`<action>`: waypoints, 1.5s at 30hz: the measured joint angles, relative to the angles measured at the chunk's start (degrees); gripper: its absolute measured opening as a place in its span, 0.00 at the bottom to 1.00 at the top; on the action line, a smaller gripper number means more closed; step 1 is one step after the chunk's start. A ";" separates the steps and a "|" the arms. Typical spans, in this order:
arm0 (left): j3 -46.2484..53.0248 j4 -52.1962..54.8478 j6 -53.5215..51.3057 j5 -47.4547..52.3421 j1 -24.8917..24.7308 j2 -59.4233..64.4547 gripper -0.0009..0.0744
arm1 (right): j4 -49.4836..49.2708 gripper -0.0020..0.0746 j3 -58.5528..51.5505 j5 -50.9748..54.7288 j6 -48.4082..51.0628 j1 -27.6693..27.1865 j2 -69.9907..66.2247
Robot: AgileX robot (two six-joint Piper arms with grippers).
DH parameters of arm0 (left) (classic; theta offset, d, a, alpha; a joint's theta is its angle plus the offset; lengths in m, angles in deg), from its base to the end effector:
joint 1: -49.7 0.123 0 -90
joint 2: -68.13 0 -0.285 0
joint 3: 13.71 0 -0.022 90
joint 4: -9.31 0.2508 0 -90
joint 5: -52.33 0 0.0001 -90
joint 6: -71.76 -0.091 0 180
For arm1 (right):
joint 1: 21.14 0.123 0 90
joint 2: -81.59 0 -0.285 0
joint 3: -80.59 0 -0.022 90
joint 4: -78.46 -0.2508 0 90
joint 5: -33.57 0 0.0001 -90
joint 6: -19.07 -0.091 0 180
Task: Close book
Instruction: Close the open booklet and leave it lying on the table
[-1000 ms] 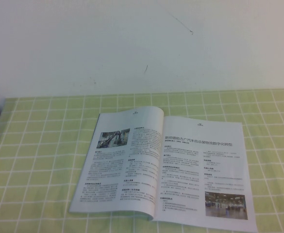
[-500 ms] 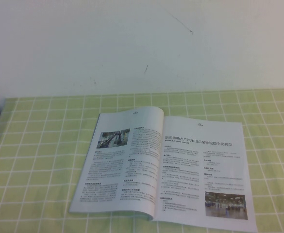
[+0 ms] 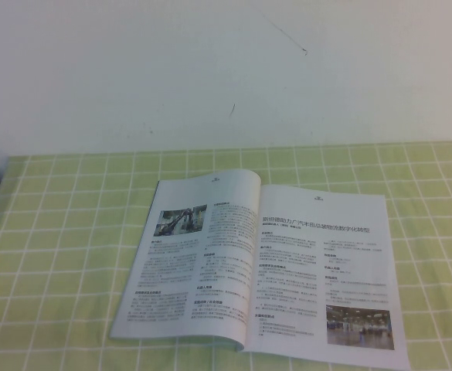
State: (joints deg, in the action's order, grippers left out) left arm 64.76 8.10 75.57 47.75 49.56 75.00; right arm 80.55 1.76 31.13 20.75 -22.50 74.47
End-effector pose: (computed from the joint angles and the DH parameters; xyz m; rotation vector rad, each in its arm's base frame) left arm 0.0551 0.0000 0.2139 -0.0614 1.4086 -0.0734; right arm 0.0562 -0.0012 0.2082 -0.0319 1.4576 -0.0719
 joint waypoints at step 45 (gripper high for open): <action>-39.42 -26.20 -15.71 33.77 0.00 53.09 0.01 | -13.94 0.02 36.25 28.98 19.45 0.00 -49.24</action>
State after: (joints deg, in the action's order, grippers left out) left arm 25.34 -18.11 59.86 81.52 49.56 128.09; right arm 66.60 38.01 60.10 40.20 -22.50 25.23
